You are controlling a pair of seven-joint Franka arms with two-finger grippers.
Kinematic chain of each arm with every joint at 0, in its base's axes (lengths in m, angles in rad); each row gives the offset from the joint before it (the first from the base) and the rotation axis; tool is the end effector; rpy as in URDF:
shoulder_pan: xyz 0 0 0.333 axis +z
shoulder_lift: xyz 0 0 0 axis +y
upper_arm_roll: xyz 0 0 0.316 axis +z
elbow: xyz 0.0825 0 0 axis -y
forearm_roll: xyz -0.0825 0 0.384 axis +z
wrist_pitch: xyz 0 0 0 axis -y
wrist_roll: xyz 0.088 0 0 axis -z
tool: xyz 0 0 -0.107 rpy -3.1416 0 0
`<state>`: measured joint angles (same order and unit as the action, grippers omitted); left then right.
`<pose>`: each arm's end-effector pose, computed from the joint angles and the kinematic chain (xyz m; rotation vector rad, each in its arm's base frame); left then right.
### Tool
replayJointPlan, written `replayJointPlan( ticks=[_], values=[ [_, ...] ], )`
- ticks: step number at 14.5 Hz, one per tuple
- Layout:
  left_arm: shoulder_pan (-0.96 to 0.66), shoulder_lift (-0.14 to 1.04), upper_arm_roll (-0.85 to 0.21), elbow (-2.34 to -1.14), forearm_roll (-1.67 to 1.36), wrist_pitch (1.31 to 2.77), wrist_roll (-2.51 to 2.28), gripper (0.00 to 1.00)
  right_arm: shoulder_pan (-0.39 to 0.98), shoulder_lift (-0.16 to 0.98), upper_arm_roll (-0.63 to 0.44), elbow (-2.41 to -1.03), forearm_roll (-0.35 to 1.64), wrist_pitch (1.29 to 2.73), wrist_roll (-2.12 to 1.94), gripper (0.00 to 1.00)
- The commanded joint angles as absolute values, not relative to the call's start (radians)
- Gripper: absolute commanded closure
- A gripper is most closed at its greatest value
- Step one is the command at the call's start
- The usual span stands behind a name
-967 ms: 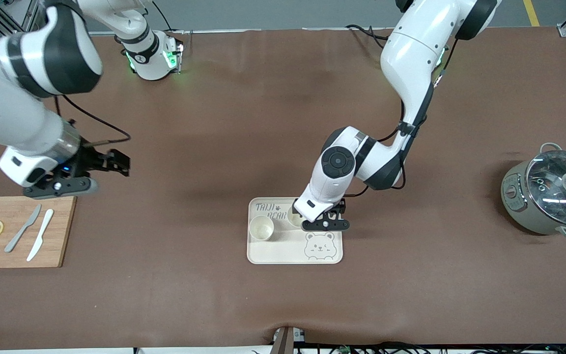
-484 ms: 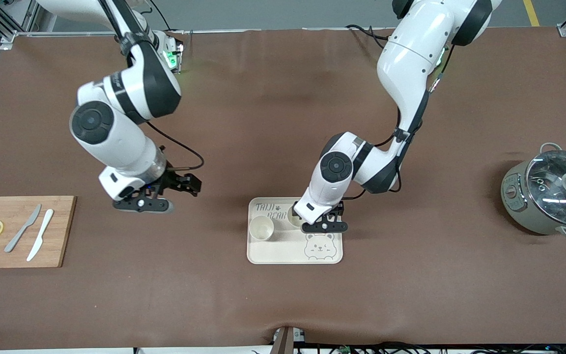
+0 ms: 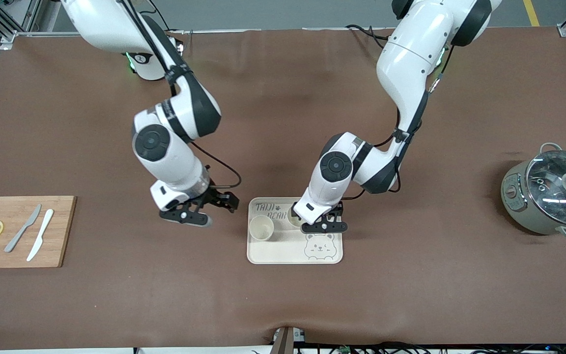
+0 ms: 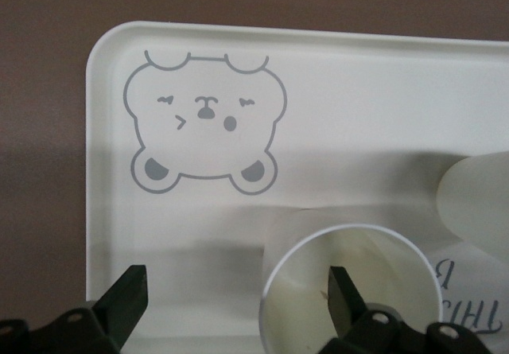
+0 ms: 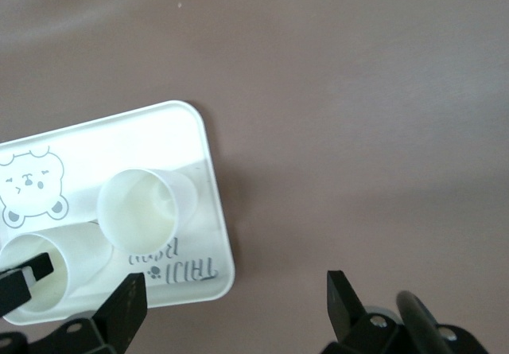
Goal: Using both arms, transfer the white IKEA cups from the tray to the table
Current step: 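Lower the right gripper onto the other white cup on the tray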
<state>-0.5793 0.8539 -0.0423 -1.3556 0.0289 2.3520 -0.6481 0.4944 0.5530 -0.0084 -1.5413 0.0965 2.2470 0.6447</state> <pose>0.6161 -0.4317 0.2227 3.0447 0.0371 0.1679 0.6290 0.3364 0.3458 -2.9765 0.3163 -0.1328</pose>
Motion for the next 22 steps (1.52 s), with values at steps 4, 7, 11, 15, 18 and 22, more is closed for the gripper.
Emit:
replayJointPlan(
  ticks=[4,7,11,15,18,22],
  values=[
    [-0.592,0.888,-0.031,-1.335,0.063,2.378,-0.673,0.00,0.517,0.699,-0.025,-1.381,0.094,2.279,0.689,0.00],
    [-0.600,0.899,-0.034,-1.336,0.049,2.467,-0.768,0.99,0.509,0.718,-0.026,-1.381,0.060,2.299,0.690,0.00],
    [-0.601,0.900,-0.034,-1.338,0.094,2.467,-0.784,1.00,0.520,0.764,-0.026,-1.381,0.058,2.376,0.693,0.00],
    [-0.600,0.899,-0.034,-1.338,0.094,2.465,-0.784,1.00,0.528,0.790,-0.026,-1.381,0.058,2.411,0.706,0.00],
    [-0.594,0.890,-0.032,-1.347,0.094,2.459,-0.784,1.00,0.537,0.802,-0.025,-1.379,0.061,2.425,0.707,0.00],
    [-0.588,0.766,-0.031,-1.402,0.097,2.234,-0.782,1.00,0.546,0.818,-0.026,-1.379,0.058,2.447,0.724,0.00]
  ],
)
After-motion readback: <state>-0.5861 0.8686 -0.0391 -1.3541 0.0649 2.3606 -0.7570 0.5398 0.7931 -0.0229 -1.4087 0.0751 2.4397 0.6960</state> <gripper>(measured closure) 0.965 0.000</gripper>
